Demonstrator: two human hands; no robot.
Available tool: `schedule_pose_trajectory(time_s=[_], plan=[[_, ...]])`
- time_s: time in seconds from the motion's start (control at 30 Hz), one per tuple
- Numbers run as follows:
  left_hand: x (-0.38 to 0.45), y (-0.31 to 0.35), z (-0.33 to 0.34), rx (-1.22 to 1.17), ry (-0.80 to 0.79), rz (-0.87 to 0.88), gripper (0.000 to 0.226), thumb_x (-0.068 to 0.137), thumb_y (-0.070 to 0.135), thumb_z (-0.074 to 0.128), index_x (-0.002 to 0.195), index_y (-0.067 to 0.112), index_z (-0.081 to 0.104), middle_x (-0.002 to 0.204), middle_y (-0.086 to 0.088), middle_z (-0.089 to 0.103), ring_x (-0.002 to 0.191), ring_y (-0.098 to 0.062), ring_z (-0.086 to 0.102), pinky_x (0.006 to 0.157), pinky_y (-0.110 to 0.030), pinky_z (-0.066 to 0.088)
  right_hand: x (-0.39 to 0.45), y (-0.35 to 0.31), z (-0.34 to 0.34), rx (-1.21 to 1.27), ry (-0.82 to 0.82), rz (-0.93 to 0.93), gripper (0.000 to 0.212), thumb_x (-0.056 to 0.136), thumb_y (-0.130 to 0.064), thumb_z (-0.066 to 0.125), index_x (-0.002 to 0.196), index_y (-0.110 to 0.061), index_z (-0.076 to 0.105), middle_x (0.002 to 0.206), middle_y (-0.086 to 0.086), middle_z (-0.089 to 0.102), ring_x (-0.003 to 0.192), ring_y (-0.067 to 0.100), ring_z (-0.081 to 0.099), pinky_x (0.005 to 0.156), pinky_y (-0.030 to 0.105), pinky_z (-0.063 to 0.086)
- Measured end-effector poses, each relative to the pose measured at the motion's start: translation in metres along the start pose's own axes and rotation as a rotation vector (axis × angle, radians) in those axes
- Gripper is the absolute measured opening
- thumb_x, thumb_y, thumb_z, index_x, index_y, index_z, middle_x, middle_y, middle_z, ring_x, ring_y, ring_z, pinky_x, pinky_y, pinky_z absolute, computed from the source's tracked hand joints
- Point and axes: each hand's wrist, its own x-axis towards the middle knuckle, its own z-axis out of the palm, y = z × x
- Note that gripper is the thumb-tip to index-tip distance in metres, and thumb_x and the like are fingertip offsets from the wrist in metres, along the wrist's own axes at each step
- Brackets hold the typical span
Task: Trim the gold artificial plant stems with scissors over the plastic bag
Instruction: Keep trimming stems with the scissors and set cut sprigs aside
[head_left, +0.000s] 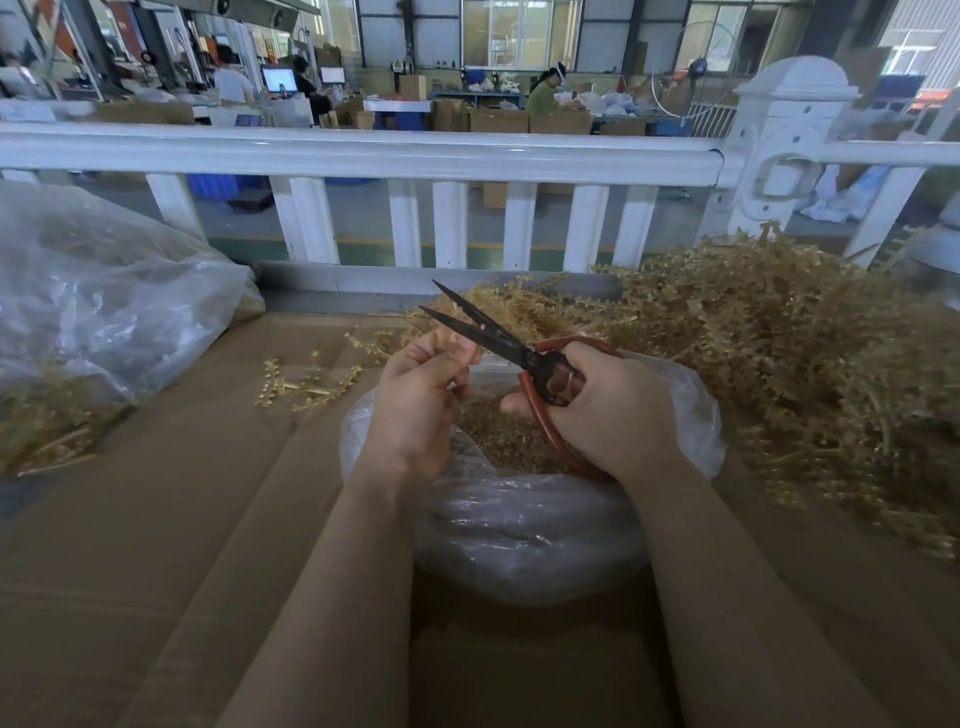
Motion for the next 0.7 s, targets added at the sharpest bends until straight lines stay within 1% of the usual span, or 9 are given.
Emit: schedule_pose_trajectory(time_s=[0.1,0.2,0.3,0.33,0.43,0.5,0.57,0.63,0.7], plan=[[-0.0006,0.0003,0.0003,0.000,-0.006,0.001,0.030,0.096,0.005,0.055,0.069,0.018,0.058,0.064,0.007,0.054,0.059,-0.007,0.043,0.063,-0.023,0.037,0.0006,0.0012,0.0009,0.010,0.017,-0.003,0.053,0.065,-0.091,0.050,0.084,-0.042,0.059,0.063,-0.021,0.055,0.063,-0.006,0.052,0.051,0.018,0.036],[-0.0004,-0.0003,0.0001,0.004,0.010,-0.004,0.025,0.096,0.009,0.056,0.073,0.016,0.059,0.066,0.005,0.054,0.059,-0.007,0.044,0.063,-0.023,0.038,0.0004,0.0018,0.0017,0.041,0.017,0.001,0.058,0.064,-0.093,0.047,0.087,-0.042,0.062,0.064,-0.022,0.058,0.065,-0.003,0.054,0.053,0.017,0.038],[0.0007,-0.0009,0.0013,-0.001,0.071,-0.028,0.024,0.097,0.009,0.057,0.074,0.015,0.060,0.068,0.004,0.057,0.057,-0.007,0.045,0.061,-0.022,0.038,-0.0009,0.0024,0.0029,0.080,-0.018,0.034,0.052,0.063,-0.092,0.052,0.075,-0.042,0.057,0.061,-0.023,0.058,0.064,-0.006,0.056,0.052,0.012,0.033],[0.0009,-0.0008,0.0012,-0.008,0.102,-0.043,0.025,0.097,0.009,0.057,0.074,0.015,0.061,0.068,0.004,0.058,0.056,-0.006,0.045,0.060,-0.021,0.038,-0.0007,0.0026,0.0034,0.090,-0.032,0.043,0.050,0.062,-0.092,0.053,0.070,-0.043,0.053,0.063,-0.025,0.059,0.068,-0.008,0.058,0.050,0.011,0.031],[0.0007,0.0008,-0.0002,-0.069,0.190,-0.080,0.021,0.096,0.010,0.060,0.076,0.016,0.065,0.066,0.006,0.062,0.056,-0.005,0.047,0.057,-0.020,0.039,0.0016,0.0008,0.0039,0.105,-0.080,0.066,0.049,0.061,-0.092,0.053,0.067,-0.044,0.051,0.082,-0.047,0.054,0.082,-0.019,0.053,0.051,0.015,0.032],[0.0003,0.0017,-0.0012,-0.074,0.195,-0.098,0.016,0.094,0.013,0.063,0.079,0.015,0.067,0.067,0.006,0.063,0.058,-0.005,0.049,0.058,-0.020,0.039,0.0024,0.0002,0.0047,0.199,-0.079,0.120,0.050,0.059,-0.090,0.056,0.070,-0.042,0.058,0.079,-0.041,0.060,0.076,-0.012,0.058,0.053,0.020,0.039],[0.0005,0.0013,-0.0010,-0.032,0.187,-0.110,0.011,0.092,0.014,0.067,0.081,0.014,0.069,0.068,0.005,0.065,0.059,-0.005,0.050,0.060,-0.020,0.039,0.0034,0.0004,0.0045,0.364,-0.052,0.191,0.045,0.061,-0.082,0.066,0.071,-0.038,0.066,0.069,-0.025,0.066,0.063,-0.004,0.062,0.052,0.021,0.046],[0.0008,-0.0005,0.0007,-0.008,0.161,-0.120,0.009,0.090,0.014,0.069,0.081,0.014,0.069,0.070,0.004,0.066,0.060,-0.005,0.052,0.059,-0.019,0.039,0.0044,-0.0006,0.0030,0.545,-0.024,0.233,0.032,0.069,-0.066,0.077,0.068,-0.035,0.069,0.059,-0.013,0.066,0.052,-0.001,0.059,0.050,0.017,0.044],[0.0003,-0.0024,0.0035,-0.006,0.103,-0.126,0.008,0.086,0.014,0.071,0.078,0.014,0.069,0.071,0.001,0.065,0.059,-0.006,0.054,0.058,-0.018,0.042,0.0052,-0.0017,0.0003,0.684,-0.021,0.262,0.024,0.080,-0.047,0.080,0.071,-0.026,0.072,0.059,-0.005,0.068,0.048,-0.001,0.057,0.049,0.013,0.042]])
